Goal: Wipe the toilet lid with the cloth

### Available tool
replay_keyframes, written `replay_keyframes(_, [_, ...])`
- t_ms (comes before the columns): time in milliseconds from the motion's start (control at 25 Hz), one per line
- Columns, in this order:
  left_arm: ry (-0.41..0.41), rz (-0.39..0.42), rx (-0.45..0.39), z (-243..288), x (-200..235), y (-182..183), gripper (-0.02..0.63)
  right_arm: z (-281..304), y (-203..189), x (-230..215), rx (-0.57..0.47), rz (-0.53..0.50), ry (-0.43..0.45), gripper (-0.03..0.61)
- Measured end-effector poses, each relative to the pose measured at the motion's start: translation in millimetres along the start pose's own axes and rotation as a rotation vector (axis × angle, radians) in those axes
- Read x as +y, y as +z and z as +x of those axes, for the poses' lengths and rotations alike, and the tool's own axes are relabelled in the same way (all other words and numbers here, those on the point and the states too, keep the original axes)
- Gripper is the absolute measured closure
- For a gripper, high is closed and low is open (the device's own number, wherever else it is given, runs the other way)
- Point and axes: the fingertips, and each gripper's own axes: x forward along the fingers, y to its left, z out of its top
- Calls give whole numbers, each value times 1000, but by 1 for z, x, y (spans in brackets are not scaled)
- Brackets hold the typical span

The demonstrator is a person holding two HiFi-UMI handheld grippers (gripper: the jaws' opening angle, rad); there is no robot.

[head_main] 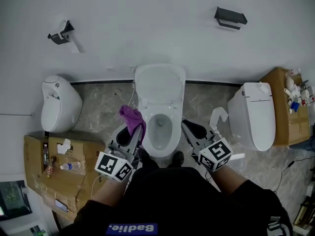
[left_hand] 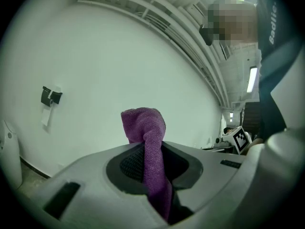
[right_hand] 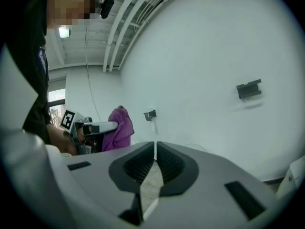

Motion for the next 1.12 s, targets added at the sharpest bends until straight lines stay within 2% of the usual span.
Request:
replay_keyframes(400, [-104,-27,6,12,73,-2,548,57,5,14,-3,-26,-137,541])
replay_keyframes(600, [-123,-41,32,26,86,-16,548,66,11,3,-17,-24,-177,541])
replay_keyframes(840, [-83,-30,11,59,80,-16,548,72,7,-31,-2,-21,-123,541])
replay_keyframes(1120, [5,-48,33,102,91,-50,548,79,-16,-91,46,-19,-92,541])
